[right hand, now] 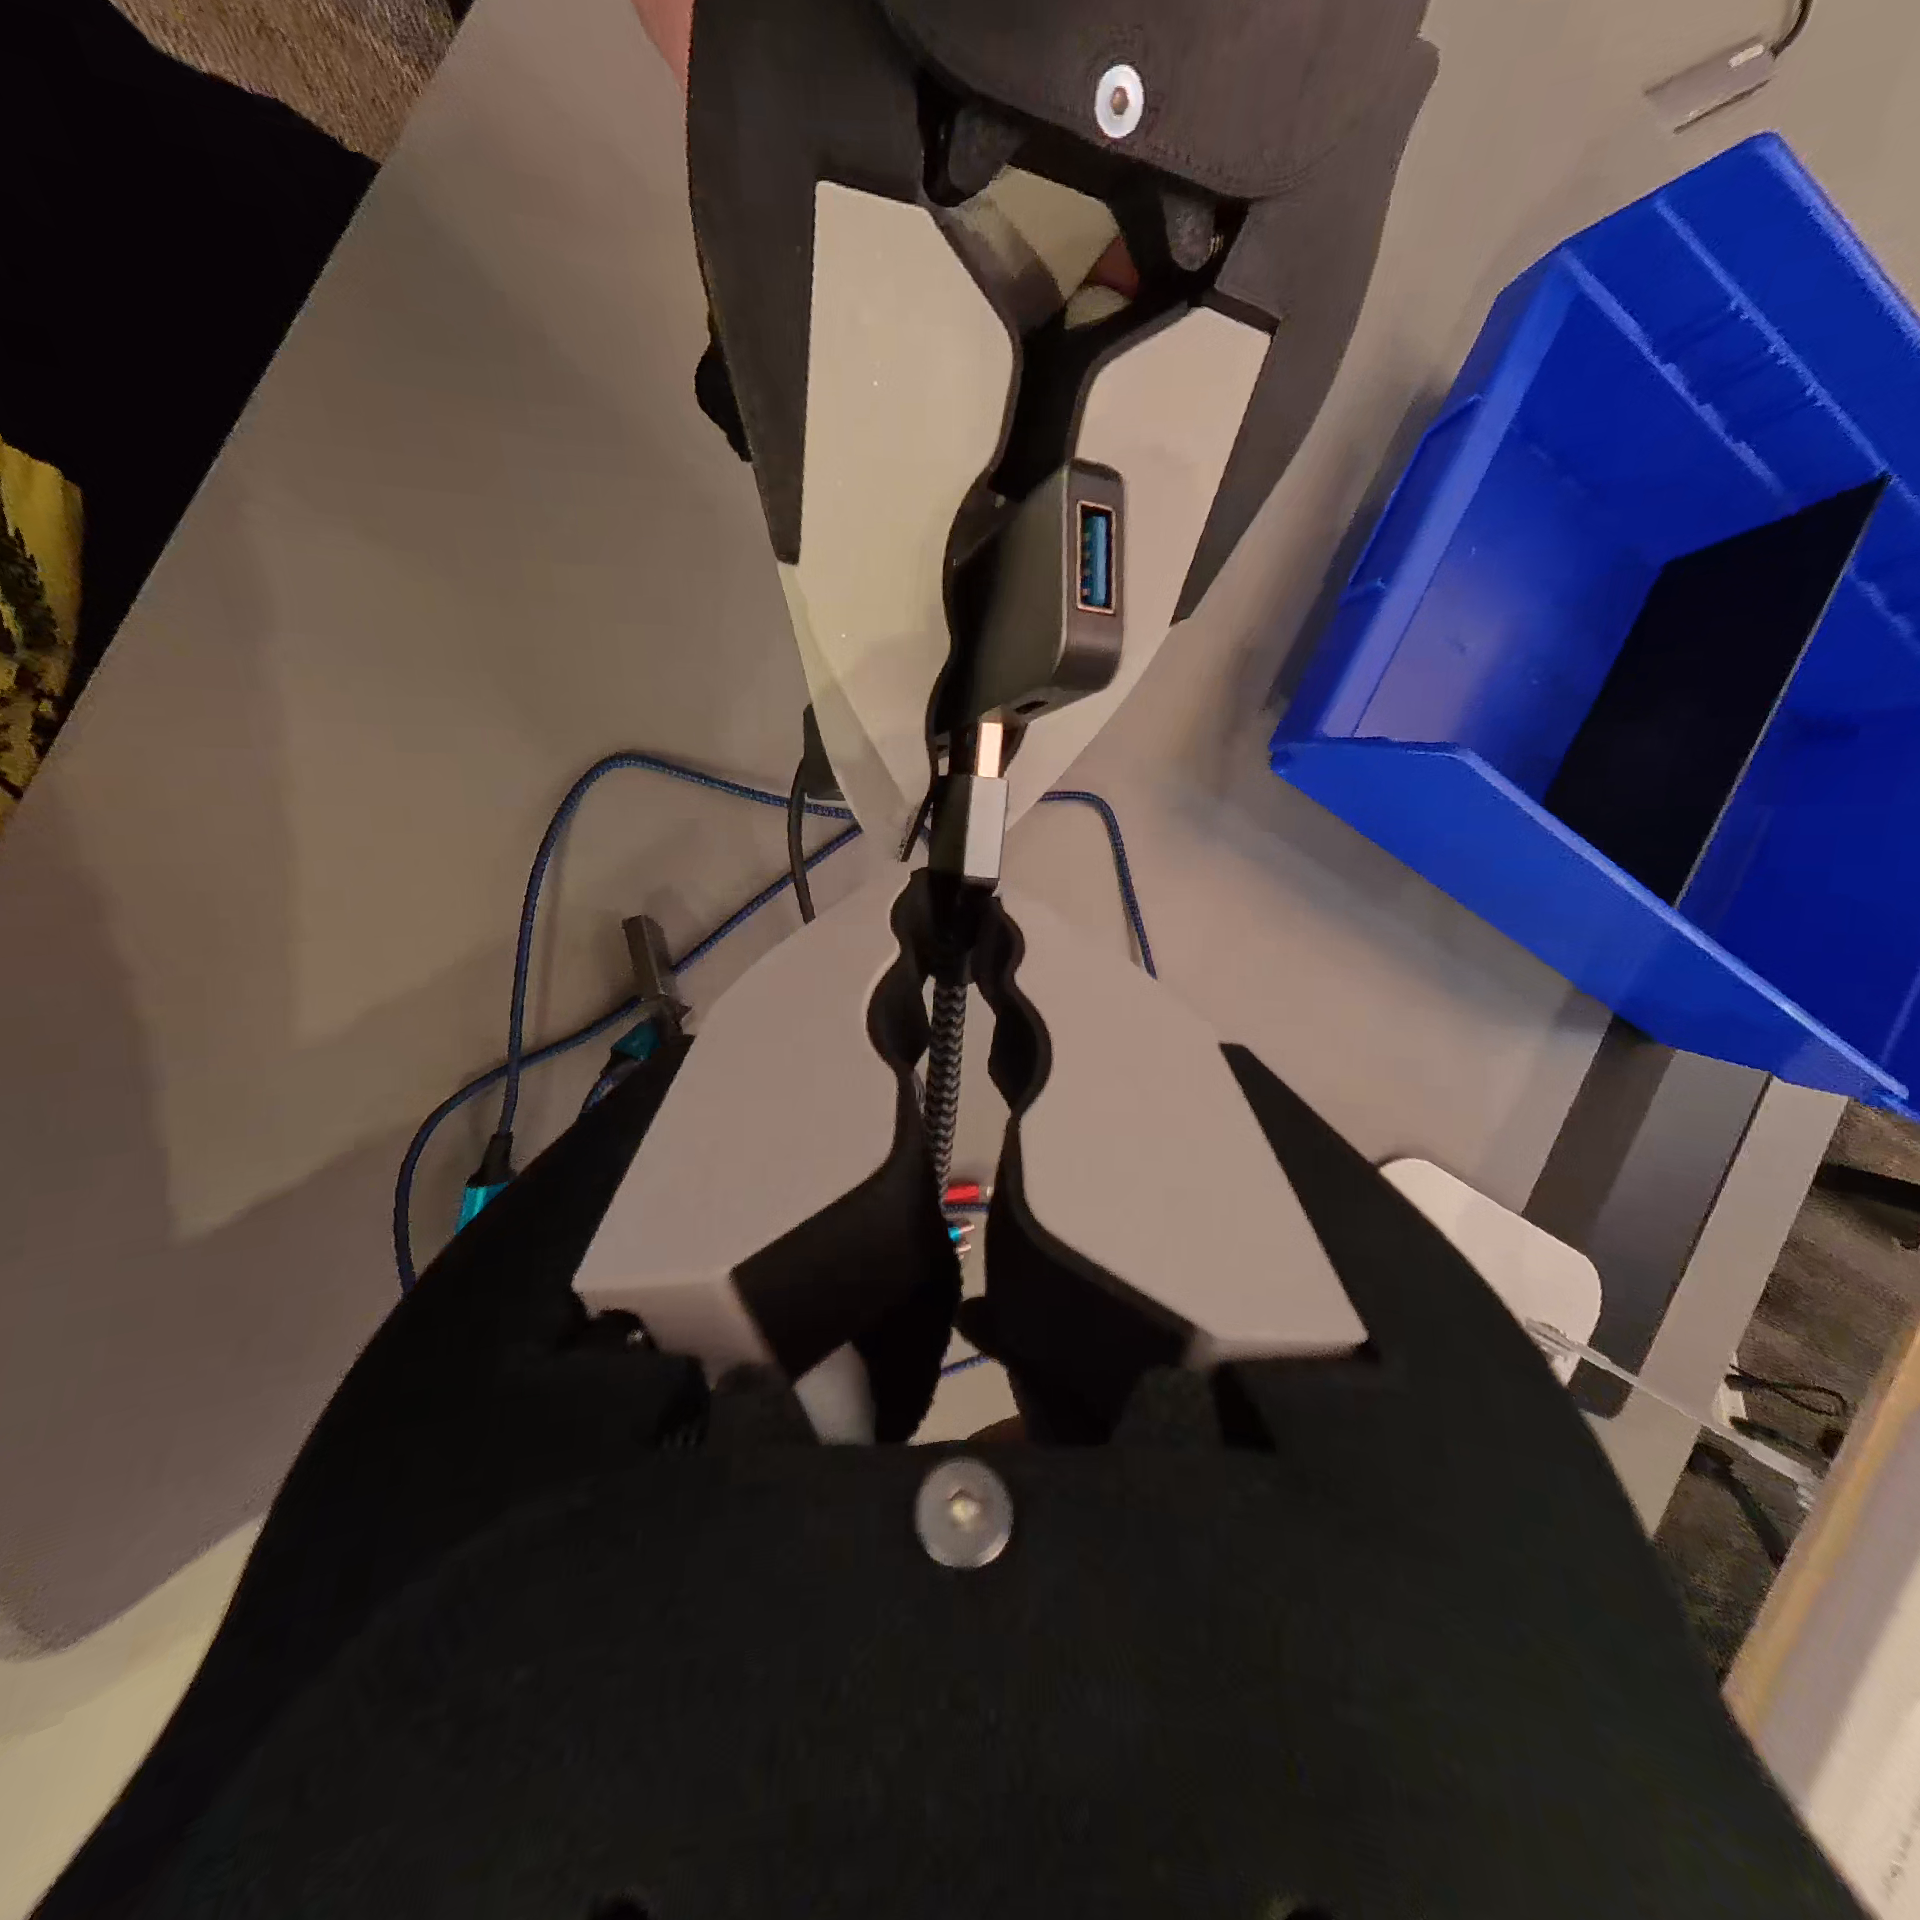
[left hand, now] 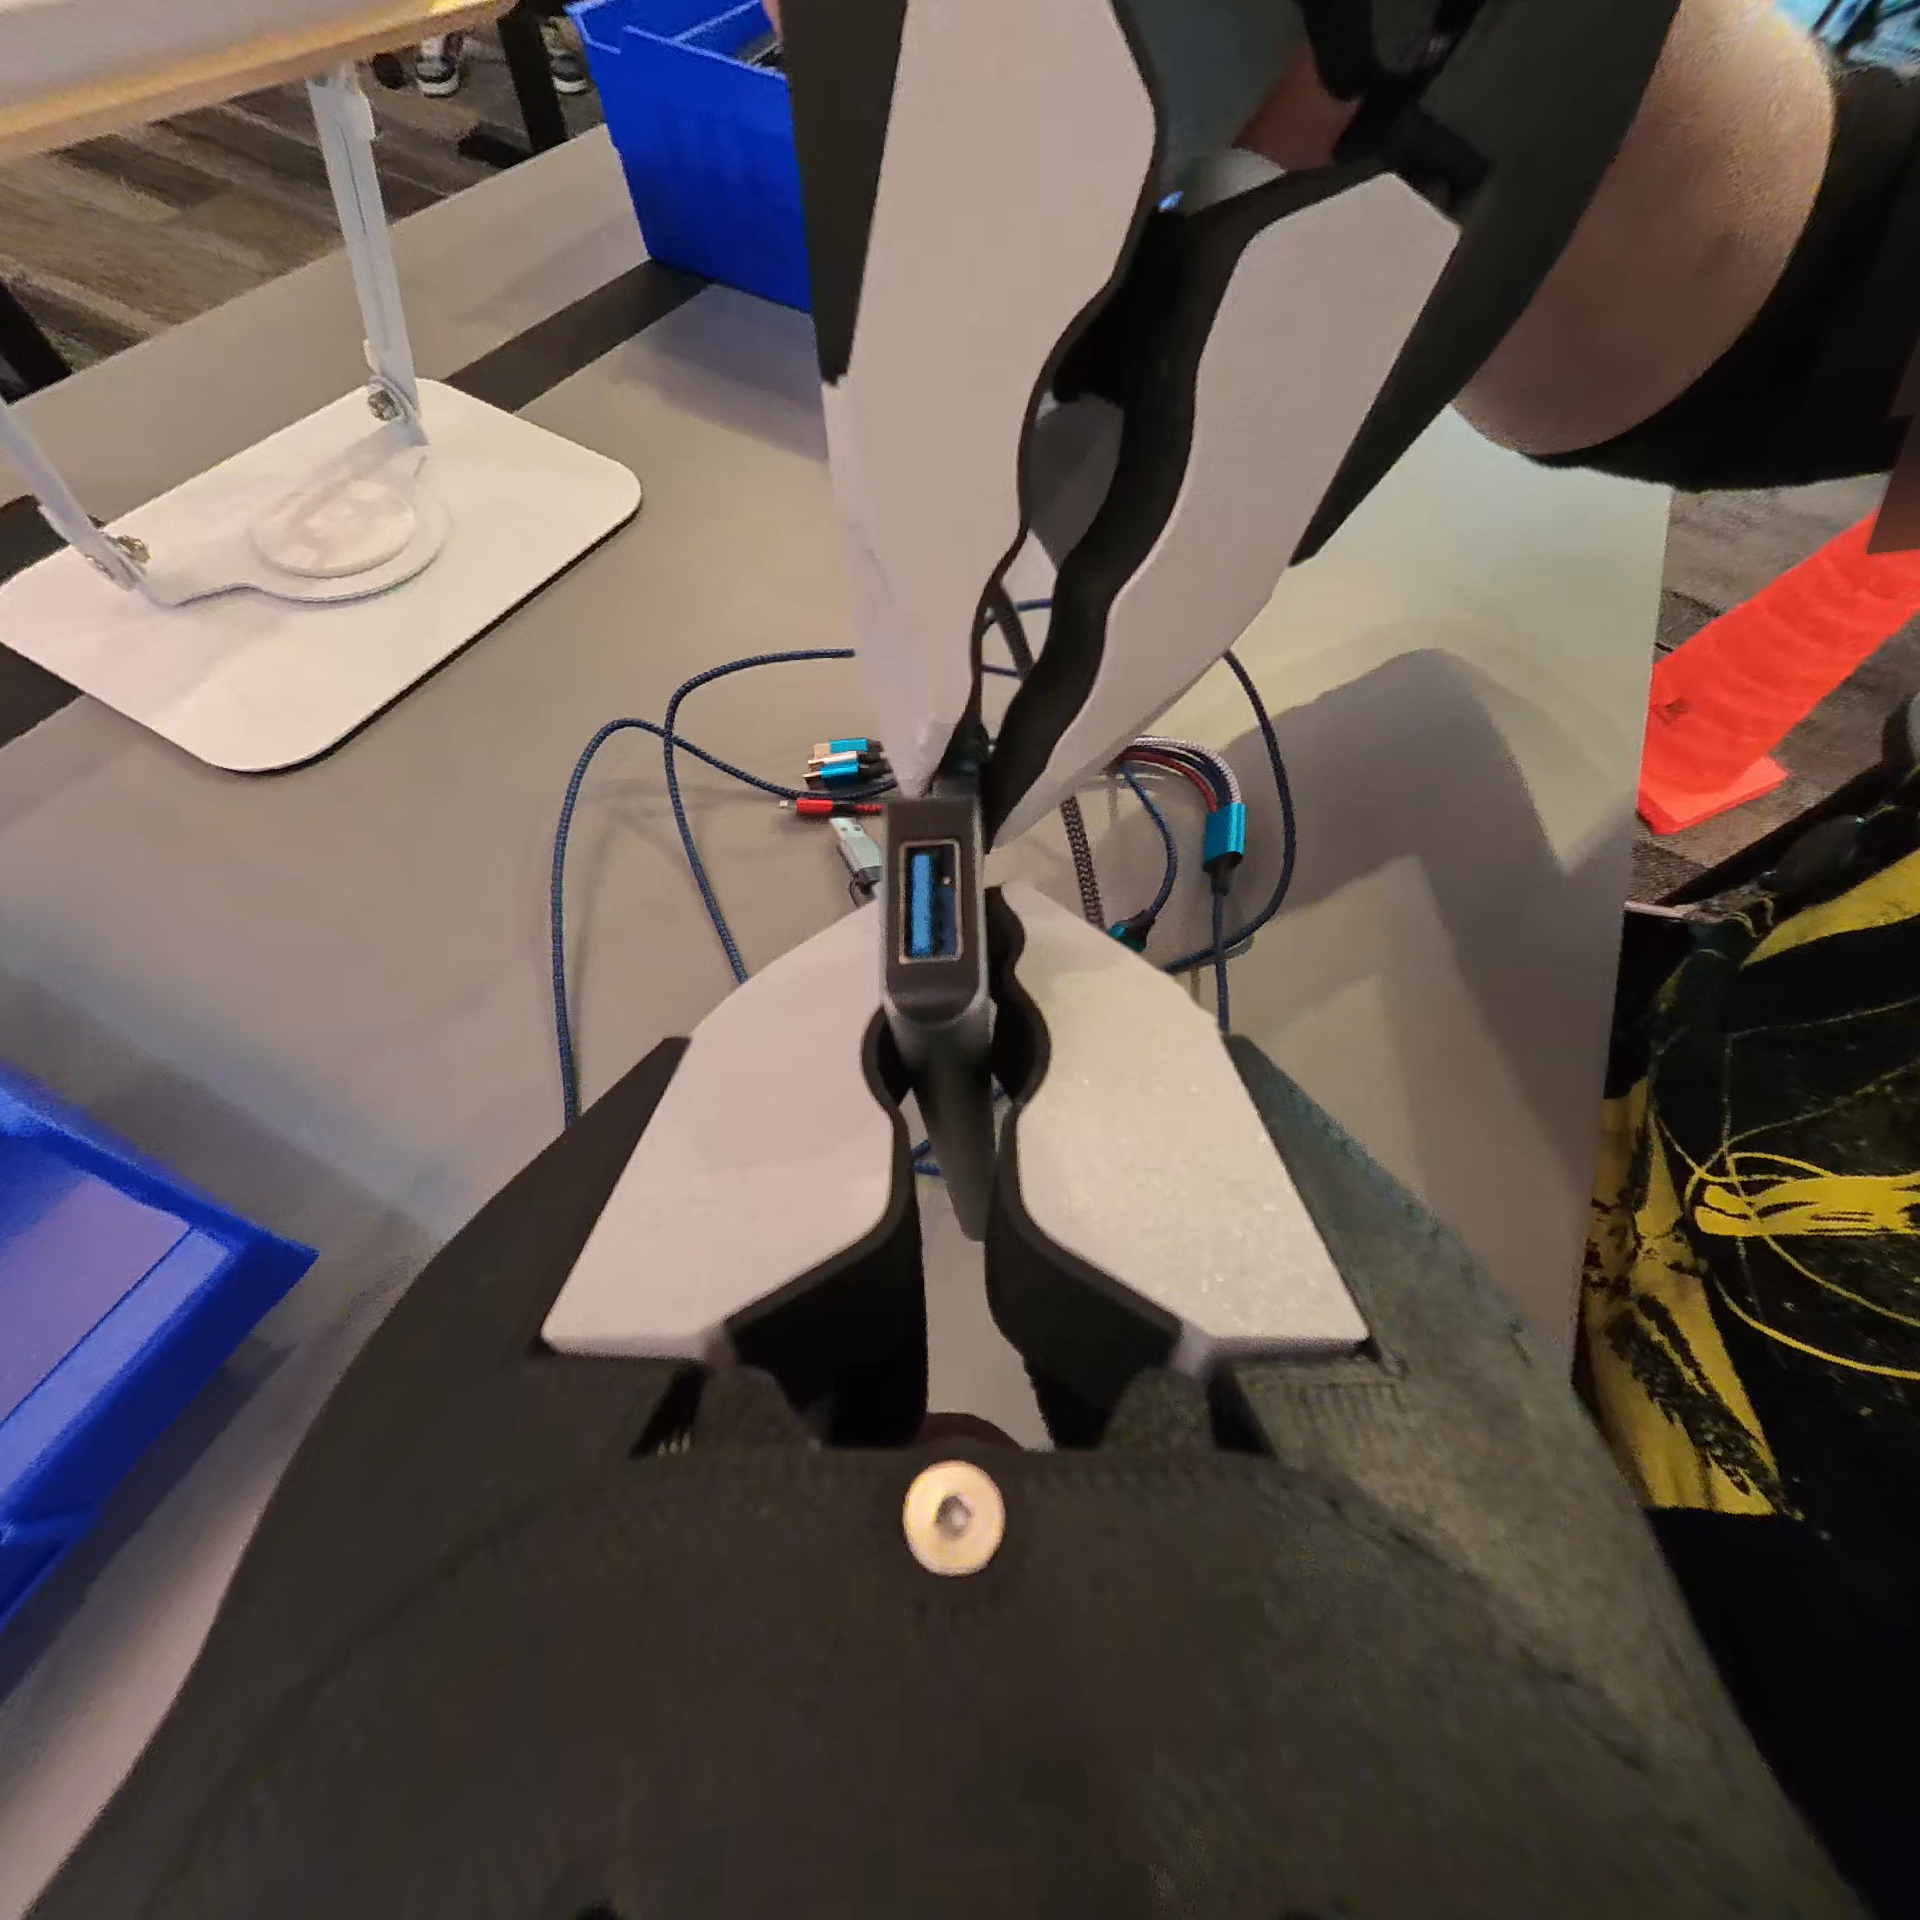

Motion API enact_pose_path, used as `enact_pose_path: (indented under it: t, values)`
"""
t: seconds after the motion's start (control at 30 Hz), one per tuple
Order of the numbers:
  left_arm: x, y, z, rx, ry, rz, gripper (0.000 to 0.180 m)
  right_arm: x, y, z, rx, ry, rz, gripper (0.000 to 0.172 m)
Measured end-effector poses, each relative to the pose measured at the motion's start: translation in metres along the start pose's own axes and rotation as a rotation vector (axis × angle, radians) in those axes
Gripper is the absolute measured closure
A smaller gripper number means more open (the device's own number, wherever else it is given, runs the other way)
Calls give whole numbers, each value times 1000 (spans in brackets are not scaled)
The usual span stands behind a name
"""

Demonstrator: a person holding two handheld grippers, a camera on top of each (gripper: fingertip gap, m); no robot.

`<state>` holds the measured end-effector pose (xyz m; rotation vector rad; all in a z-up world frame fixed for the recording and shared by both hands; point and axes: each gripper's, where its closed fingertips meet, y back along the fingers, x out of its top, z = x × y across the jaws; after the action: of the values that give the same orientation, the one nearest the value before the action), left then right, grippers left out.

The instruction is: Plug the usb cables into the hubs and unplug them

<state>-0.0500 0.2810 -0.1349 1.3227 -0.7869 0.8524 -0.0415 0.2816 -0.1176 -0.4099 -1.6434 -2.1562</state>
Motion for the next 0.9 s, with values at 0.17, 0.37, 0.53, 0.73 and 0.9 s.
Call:
enact_pose_path:
  t: [0.17,0.37,0.53,0.73,0.9]
  values:
    - [-4,-3,3,-2,-16,-42,171,-1,-2,-2,3,-12,21,165]
    - [-9,-7,4,22,-44,-105,172,-2,-7,-6,29,0,20,165]
    - [-11,-10,4,43,-73,-144,173,-4,-11,-10,23,21,-30,165]
    - [-7,-9,4,51,-71,-130,173,-2,-9,-9,37,-14,25,165]
    - [9,0,-2,42,-16,-30,169,-2,1,-1,33,-105,175,164]
